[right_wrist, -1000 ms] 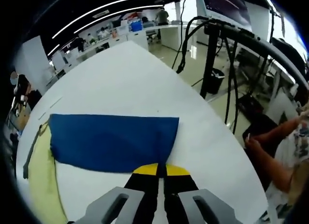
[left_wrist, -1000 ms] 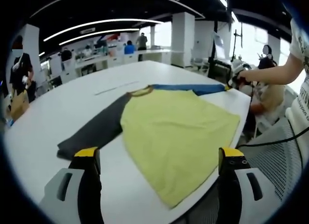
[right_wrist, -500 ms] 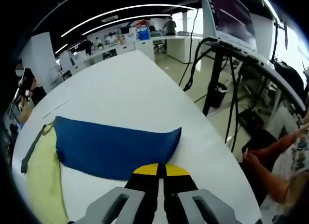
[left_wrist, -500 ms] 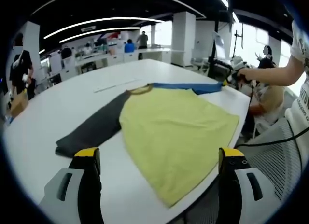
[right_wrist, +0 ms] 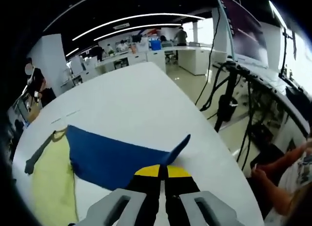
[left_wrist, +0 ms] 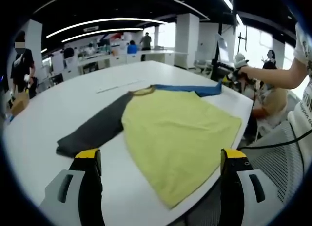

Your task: Fold the garment on the visible template until the final outline fits inside the template.

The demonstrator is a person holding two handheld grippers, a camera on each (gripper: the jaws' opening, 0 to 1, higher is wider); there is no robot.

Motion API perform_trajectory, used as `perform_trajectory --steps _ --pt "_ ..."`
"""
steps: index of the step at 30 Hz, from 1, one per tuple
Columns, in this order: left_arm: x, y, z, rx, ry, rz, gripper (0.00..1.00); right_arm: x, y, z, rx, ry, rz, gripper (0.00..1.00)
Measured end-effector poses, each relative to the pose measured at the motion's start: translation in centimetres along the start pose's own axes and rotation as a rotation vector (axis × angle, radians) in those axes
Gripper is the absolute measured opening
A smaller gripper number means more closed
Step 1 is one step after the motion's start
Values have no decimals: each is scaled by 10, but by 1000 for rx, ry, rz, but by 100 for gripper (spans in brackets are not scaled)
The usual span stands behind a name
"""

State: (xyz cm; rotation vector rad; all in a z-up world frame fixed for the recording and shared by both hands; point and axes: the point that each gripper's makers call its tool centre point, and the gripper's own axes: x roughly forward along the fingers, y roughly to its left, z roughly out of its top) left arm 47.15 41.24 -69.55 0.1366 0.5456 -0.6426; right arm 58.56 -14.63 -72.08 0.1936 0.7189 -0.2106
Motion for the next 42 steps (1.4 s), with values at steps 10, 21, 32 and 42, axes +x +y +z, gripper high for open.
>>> perform_trajectory --steps 10,21,32,42 --pt "-2 -1 2 -15 -21 -4 99 5 25 12 1 -30 58 0" --pt "-5 -6 13 -30 -59 -6 99 11 53 22 -30 -49 122 0" --pt "-6 -10 16 -33 -57 -6 99 13 87 26 -47 -58 198 0" --pt "-6 -8 15 -39 -60 -1 99 16 120 33 -33 -82 277 0"
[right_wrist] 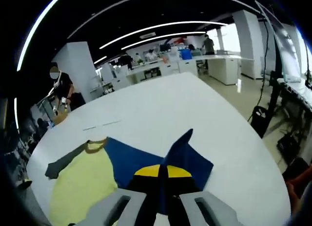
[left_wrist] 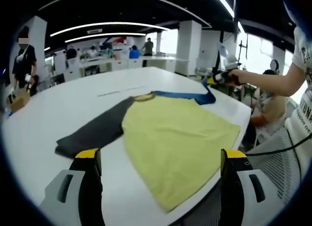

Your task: Fold the garment on the visible template until the final outline fits inside the template.

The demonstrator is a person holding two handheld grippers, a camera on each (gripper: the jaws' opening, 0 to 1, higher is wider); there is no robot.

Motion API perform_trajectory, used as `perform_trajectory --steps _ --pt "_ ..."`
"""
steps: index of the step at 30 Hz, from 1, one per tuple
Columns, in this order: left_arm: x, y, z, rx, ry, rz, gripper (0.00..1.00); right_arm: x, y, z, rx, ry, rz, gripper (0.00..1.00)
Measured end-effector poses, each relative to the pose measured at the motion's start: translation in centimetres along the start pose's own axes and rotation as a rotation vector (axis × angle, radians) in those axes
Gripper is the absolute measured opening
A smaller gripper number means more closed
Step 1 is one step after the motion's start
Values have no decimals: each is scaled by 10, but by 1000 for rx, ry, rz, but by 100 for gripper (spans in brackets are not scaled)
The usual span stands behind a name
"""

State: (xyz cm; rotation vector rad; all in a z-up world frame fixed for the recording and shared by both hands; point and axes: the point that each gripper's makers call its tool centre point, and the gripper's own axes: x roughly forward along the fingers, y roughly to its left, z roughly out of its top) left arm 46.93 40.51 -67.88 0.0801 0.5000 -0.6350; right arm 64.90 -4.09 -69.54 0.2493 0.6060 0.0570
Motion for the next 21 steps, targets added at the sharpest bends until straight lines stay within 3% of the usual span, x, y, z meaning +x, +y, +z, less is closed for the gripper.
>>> perform_trajectory --steps 21 --pt "0 6 -4 1 11 11 99 24 56 3 -45 21 92 0"
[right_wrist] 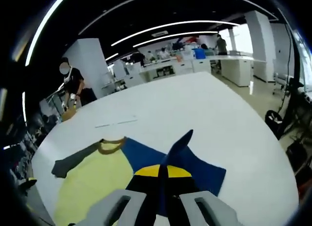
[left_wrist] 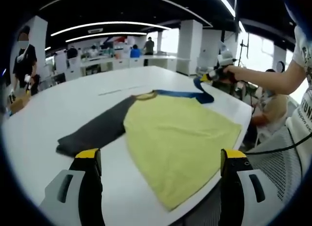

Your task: Fold the garment on the visible template until the final outline fits inside the template.

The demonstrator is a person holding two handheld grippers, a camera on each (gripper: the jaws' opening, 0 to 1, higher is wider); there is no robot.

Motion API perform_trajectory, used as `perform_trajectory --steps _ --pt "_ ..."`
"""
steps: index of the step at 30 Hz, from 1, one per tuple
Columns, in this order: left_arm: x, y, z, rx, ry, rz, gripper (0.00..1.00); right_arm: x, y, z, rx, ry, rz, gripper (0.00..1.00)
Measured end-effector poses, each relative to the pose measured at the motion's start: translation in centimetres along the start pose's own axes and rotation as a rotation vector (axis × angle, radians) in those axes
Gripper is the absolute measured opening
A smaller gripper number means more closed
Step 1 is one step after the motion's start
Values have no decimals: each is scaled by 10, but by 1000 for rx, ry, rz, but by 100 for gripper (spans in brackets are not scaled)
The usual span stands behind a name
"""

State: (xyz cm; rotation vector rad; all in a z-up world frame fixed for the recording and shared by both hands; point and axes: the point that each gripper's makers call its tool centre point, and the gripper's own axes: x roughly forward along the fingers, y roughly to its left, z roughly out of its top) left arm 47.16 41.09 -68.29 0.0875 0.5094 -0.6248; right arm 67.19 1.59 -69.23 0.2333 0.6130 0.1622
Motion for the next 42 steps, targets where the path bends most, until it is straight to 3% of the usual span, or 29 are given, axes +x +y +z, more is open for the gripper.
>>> perform_trajectory --steps 14,42 --pt "-1 0 -2 -1 6 11 99 20 29 2 -14 22 47 0" --pt "-8 6 -9 -8 18 25 99 55 106 3 -58 59 167 0"
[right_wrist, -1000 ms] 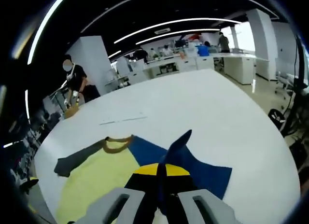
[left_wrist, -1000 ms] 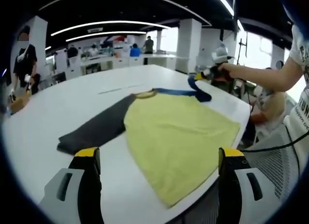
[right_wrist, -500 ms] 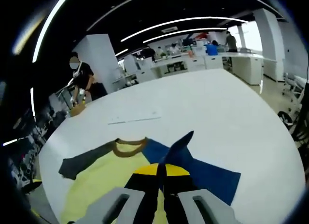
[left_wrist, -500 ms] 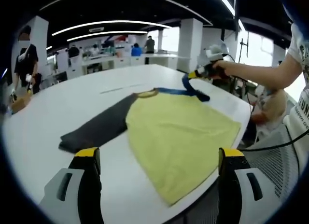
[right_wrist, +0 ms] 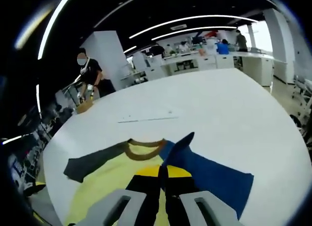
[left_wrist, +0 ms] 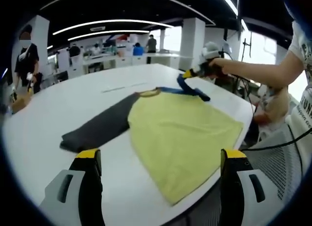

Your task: Fold the garment on the visible template until the final outline fits inside the template.

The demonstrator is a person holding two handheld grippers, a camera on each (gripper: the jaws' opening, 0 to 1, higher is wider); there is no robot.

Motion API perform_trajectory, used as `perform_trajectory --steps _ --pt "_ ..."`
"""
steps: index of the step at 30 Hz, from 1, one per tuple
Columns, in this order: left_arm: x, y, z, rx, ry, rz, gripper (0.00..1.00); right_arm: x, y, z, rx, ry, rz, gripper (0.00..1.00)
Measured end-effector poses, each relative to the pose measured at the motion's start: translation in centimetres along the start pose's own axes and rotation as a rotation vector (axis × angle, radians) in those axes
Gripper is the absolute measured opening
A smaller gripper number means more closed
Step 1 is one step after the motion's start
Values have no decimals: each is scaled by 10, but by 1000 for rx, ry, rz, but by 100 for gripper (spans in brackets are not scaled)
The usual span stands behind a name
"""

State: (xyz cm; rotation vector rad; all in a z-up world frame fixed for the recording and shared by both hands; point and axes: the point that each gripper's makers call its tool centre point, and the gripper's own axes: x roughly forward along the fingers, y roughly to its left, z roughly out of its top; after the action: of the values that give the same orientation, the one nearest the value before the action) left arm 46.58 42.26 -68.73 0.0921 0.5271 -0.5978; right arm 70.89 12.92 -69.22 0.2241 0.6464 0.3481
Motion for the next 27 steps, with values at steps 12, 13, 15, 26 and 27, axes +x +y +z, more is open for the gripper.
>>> perform_trajectory --steps 12,13,15,26,27 --pt "-4 3 -5 -13 8 15 99 17 28 -3 -5 19 45 0" --pt "-4 3 -5 -14 7 17 99 19 30 -2 -5 19 50 0" --pt "-5 4 -6 -17 9 19 99 22 36 -1 -4 19 61 0" --pt "-5 8 -8 -31 7 28 99 36 65 -2 -30 25 108 0" --pt "-5 8 -8 -34 7 29 99 38 67 -2 -37 27 111 0"
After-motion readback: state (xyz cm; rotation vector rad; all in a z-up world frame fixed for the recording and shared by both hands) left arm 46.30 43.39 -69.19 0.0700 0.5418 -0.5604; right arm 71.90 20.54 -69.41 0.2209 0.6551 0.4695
